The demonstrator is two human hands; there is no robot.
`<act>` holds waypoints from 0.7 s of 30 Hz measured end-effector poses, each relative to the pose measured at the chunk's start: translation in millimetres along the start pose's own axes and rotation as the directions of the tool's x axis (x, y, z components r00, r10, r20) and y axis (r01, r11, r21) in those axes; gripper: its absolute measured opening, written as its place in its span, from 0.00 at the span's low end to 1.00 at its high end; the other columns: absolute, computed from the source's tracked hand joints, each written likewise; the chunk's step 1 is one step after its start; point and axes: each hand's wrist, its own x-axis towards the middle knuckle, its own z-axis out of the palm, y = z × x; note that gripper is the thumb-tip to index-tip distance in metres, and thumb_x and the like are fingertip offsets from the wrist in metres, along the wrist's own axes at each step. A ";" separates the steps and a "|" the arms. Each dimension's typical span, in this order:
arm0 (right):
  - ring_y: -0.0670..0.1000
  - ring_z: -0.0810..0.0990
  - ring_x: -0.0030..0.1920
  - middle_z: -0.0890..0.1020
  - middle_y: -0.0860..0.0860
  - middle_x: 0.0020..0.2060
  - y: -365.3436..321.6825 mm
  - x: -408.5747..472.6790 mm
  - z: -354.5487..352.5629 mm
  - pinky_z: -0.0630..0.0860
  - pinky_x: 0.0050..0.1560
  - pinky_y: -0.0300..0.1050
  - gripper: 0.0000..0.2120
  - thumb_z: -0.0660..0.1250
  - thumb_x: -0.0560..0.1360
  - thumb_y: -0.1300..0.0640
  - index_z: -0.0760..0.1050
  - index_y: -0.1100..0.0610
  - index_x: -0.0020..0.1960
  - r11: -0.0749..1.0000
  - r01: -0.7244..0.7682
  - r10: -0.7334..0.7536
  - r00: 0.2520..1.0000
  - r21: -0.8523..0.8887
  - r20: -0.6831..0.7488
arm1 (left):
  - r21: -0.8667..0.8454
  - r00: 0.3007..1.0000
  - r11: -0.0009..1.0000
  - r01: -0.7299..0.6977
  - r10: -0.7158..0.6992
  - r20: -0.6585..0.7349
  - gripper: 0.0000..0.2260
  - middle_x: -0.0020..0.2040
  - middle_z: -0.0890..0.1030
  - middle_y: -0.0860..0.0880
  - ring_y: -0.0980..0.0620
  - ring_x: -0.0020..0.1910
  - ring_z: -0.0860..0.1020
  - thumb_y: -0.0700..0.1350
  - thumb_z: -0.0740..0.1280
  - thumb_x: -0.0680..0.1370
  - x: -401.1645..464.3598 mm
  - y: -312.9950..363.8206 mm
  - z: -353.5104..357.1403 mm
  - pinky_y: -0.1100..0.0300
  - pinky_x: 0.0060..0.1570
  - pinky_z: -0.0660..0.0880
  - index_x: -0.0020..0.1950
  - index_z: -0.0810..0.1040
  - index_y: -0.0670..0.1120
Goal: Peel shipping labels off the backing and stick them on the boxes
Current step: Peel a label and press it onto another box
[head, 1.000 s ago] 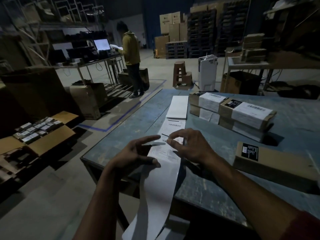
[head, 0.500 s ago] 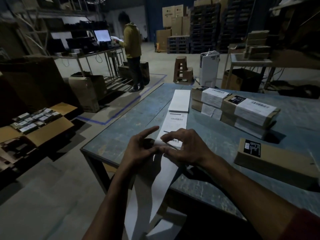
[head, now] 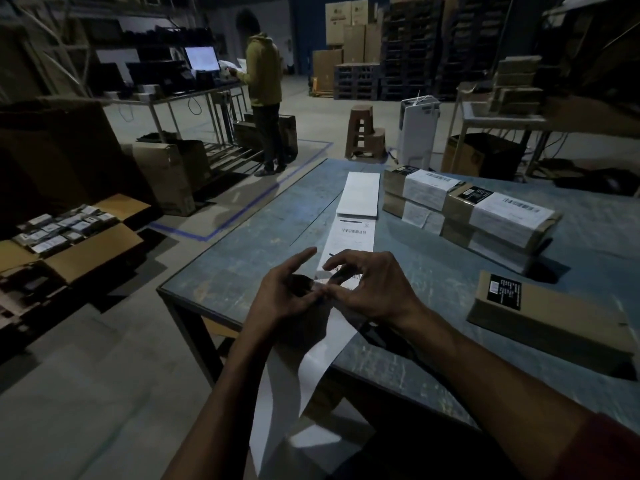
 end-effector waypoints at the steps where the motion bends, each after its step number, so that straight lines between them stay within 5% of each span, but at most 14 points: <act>1: 0.39 0.87 0.45 0.89 0.42 0.41 0.6 0.3 0.2 0.84 0.52 0.51 0.16 0.77 0.68 0.40 0.85 0.47 0.52 1.000 -0.007 0.007 1.000 0.004 -0.010 | -0.007 1.000 1.000 -0.003 0.002 -0.011 0.33 0.41 0.87 0.54 0.61 0.42 0.85 0.38 0.77 0.75 -0.2 -0.3 0.6 0.70 0.46 0.77 0.78 0.71 0.48; 5: 0.36 0.86 0.47 0.89 0.41 0.42 5.0 0.4 0.2 0.83 0.54 0.43 0.20 0.82 0.68 0.46 0.85 0.47 0.58 0.999 -0.003 0.002 1.000 0.034 0.019 | -0.024 1.000 1.000 -0.006 0.005 -0.012 0.33 0.44 0.87 0.51 0.56 0.46 0.86 0.36 0.77 0.75 -2.9 -4.2 0.9 0.65 0.50 0.80 0.78 0.70 0.48; 9: 0.33 0.82 0.56 0.87 0.46 0.59 8.0 0.2 -1.8 0.79 0.58 0.33 0.31 0.84 0.67 0.49 0.82 0.51 0.68 0.998 0.015 -0.024 0.992 0.068 0.123 | -0.068 1.000 0.998 0.011 -0.013 -0.015 0.32 0.46 0.88 0.49 0.55 0.45 0.86 0.33 0.74 0.76 -5.5 -7.1 -0.3 0.60 0.48 0.81 0.78 0.70 0.50; 12: 0.38 0.83 0.57 0.87 0.49 0.59 2.2 -4.1 1.2 0.79 0.62 0.37 0.28 0.77 0.70 0.43 0.82 0.51 0.68 0.999 0.021 -0.025 0.994 0.038 0.109 | -0.003 0.999 1.000 0.012 -0.012 -0.051 0.35 0.45 0.88 0.51 0.62 0.36 0.82 0.35 0.76 0.75 -4.6 -4.5 -0.1 0.62 0.41 0.77 0.79 0.69 0.52; 15: 0.41 0.85 0.58 0.87 0.47 0.58 -5.1 -8.5 4.4 0.82 0.62 0.45 0.30 0.67 0.72 0.35 0.82 0.49 0.68 1.000 0.017 -0.018 0.997 0.012 0.078 | 0.029 0.998 0.999 -0.036 0.038 -0.053 0.38 0.44 0.87 0.57 0.62 0.42 0.84 0.35 0.78 0.73 -5.3 -3.0 0.1 0.67 0.42 0.75 0.80 0.67 0.51; 21: 0.51 0.87 0.57 0.88 0.49 0.58 -7.5 -14.3 11.7 0.84 0.59 0.55 0.25 0.73 0.76 0.43 0.78 0.47 0.72 0.983 0.075 -0.073 0.997 -0.170 0.015 | 0.064 0.996 0.996 -0.060 0.064 -0.061 0.47 0.47 0.86 0.53 0.57 0.45 0.85 0.36 0.78 0.73 -7.6 -7.6 1.8 0.61 0.46 0.79 0.84 0.57 0.53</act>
